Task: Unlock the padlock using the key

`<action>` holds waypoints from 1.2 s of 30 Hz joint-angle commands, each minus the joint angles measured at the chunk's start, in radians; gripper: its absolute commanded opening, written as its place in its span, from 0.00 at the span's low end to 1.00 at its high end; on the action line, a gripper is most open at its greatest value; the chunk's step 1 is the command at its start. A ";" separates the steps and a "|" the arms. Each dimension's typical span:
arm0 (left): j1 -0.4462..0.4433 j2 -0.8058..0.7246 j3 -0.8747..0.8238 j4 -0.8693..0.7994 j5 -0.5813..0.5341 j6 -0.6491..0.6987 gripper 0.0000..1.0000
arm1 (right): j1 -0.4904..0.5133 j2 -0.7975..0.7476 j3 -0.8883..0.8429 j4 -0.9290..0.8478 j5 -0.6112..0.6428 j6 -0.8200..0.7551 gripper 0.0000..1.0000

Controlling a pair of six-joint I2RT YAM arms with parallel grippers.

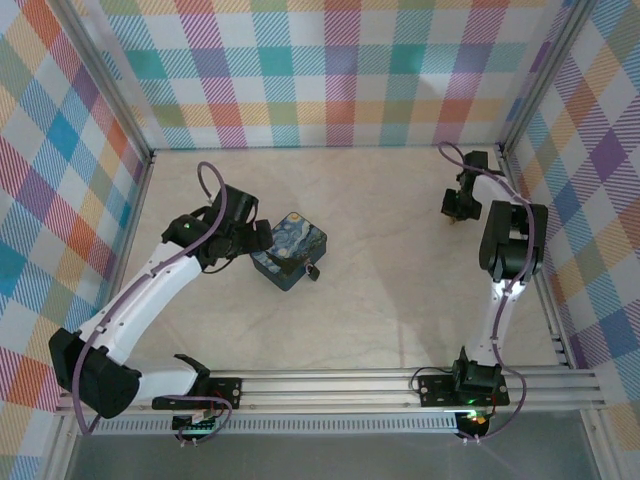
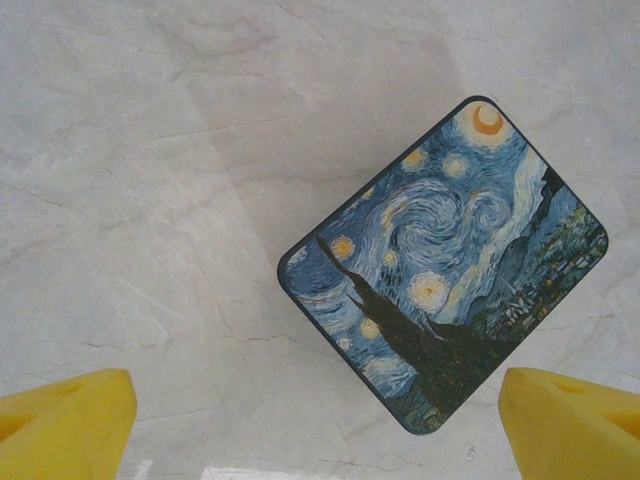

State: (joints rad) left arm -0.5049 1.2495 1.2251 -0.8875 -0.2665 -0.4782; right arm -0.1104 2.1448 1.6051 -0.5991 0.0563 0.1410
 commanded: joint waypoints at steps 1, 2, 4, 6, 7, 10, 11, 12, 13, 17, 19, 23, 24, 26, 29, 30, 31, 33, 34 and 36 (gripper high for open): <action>-0.007 -0.038 -0.023 0.008 0.025 -0.005 0.93 | 0.014 -0.106 -0.089 0.012 -0.072 0.030 0.05; -0.007 -0.042 -0.026 0.009 0.034 -0.007 0.93 | 0.021 -0.128 -0.120 0.020 -0.092 0.043 0.05; -0.008 -0.047 -0.031 0.011 0.054 -0.008 0.93 | 0.046 -0.175 -0.186 0.043 -0.142 0.068 0.05; -0.009 -0.053 -0.046 0.018 0.083 -0.015 0.92 | 0.086 -0.223 -0.267 0.085 -0.188 0.102 0.05; -0.009 -0.059 -0.055 0.024 0.095 -0.022 0.92 | 0.106 -0.244 -0.304 0.104 -0.200 0.117 0.05; -0.011 -0.085 -0.090 0.040 0.123 -0.042 0.92 | 0.200 -0.303 -0.402 0.142 -0.200 0.160 0.04; -0.012 -0.094 -0.100 0.042 0.131 -0.049 0.92 | 0.241 -0.325 -0.435 0.153 -0.195 0.176 0.04; -0.012 -0.101 -0.110 0.044 0.138 -0.053 0.92 | 0.276 -0.344 -0.464 0.165 -0.193 0.189 0.04; -0.014 -0.106 -0.123 0.047 0.150 -0.056 0.92 | 0.325 -0.365 -0.498 0.183 -0.195 0.208 0.04; -0.028 -0.098 -0.167 0.069 0.203 -0.061 0.92 | 0.498 -0.436 -0.618 0.271 -0.234 0.281 0.05; -0.038 -0.074 -0.184 0.078 0.219 -0.060 0.91 | 0.573 -0.459 -0.656 0.283 -0.222 0.304 0.05; -0.047 -0.033 -0.220 0.110 0.233 -0.080 0.92 | 0.687 -0.505 -0.718 0.311 -0.216 0.351 0.06; -0.047 -0.027 -0.231 0.124 0.233 -0.087 0.92 | 0.707 -0.513 -0.728 0.315 -0.217 0.360 0.06; -0.047 -0.010 -0.244 0.143 0.234 -0.098 0.92 | 0.740 -0.520 -0.743 0.319 -0.210 0.376 0.07; -0.047 0.023 -0.262 0.178 0.236 -0.117 0.92 | 0.769 -0.514 -0.760 0.340 -0.217 0.392 0.14; -0.046 0.032 -0.269 0.190 0.235 -0.125 0.92 | 0.773 -0.509 -0.759 0.337 -0.219 0.394 0.18; -0.046 0.040 -0.274 0.201 0.229 -0.133 0.92 | 0.774 -0.509 -0.758 0.333 -0.219 0.395 0.21; -0.046 0.062 -0.283 0.223 0.221 -0.147 0.92 | 0.776 -0.522 -0.746 0.316 -0.224 0.392 0.27; -0.046 0.069 -0.288 0.231 0.214 -0.154 0.92 | 0.776 -0.535 -0.741 0.309 -0.226 0.389 0.31; -0.046 0.087 -0.292 0.250 0.187 -0.173 0.92 | 0.776 -0.573 -0.723 0.285 -0.211 0.377 0.39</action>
State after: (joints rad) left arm -0.5426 1.3186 0.9447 -0.6876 -0.0471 -0.6102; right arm 0.6617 1.6337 0.8566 -0.2920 -0.1547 0.5175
